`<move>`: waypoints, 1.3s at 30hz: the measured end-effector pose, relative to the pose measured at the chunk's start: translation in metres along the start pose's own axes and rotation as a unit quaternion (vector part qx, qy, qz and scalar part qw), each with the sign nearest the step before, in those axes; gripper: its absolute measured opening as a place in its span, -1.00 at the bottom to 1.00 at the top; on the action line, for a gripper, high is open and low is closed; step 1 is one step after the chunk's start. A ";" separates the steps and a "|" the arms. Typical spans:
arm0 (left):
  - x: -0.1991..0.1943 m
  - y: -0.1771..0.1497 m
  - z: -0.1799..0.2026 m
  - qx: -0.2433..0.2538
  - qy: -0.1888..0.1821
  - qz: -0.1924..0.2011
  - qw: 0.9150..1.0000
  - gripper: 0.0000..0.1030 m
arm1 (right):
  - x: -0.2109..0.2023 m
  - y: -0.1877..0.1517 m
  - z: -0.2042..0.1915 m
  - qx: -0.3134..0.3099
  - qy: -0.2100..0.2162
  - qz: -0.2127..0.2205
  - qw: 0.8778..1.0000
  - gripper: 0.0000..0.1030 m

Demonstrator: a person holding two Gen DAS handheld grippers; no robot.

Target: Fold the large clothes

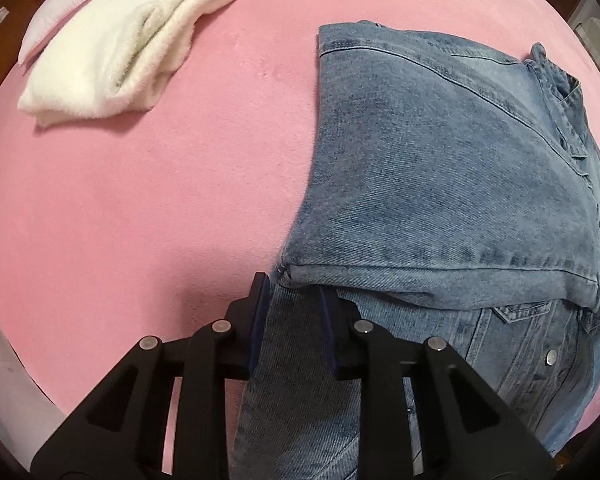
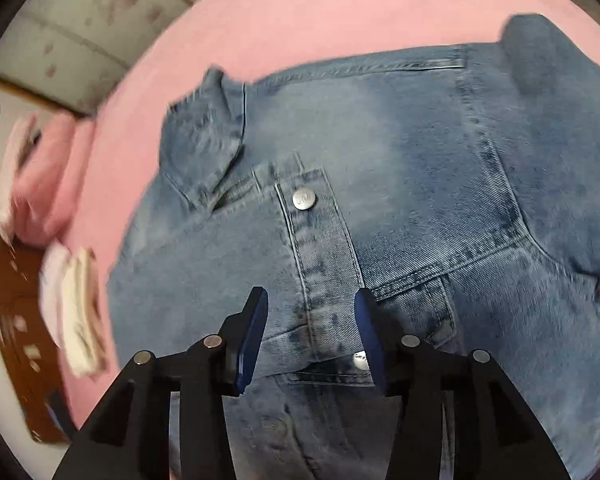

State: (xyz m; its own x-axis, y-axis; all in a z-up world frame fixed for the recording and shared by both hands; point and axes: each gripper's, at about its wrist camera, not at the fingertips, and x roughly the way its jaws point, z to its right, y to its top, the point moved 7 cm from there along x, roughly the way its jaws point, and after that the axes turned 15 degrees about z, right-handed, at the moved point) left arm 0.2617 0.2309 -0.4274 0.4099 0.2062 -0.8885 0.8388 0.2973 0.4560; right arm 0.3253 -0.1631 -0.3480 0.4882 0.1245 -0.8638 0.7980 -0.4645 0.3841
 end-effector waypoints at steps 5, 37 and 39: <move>0.005 -0.002 0.007 0.011 -0.004 -0.005 1.000 -0.64 | 0.036 -0.005 -0.005 -0.010 0.018 -0.026 0.999 -0.15; 0.001 0.004 0.007 0.022 0.010 0.000 1.000 -1.00 | 0.046 -0.031 0.011 0.177 0.043 -0.081 0.980 -0.57; 0.006 0.000 0.004 0.033 0.029 -0.006 0.999 -1.00 | 0.040 -0.027 0.007 0.154 0.033 -0.054 0.986 -0.75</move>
State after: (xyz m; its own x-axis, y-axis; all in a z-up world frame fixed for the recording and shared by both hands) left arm 0.2652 0.2286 -0.4328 0.3802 0.2578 -0.8882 0.8660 0.2380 0.4398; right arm 0.3202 -0.1519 -0.3953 0.4366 0.2408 -0.8668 0.7061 -0.6888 0.1643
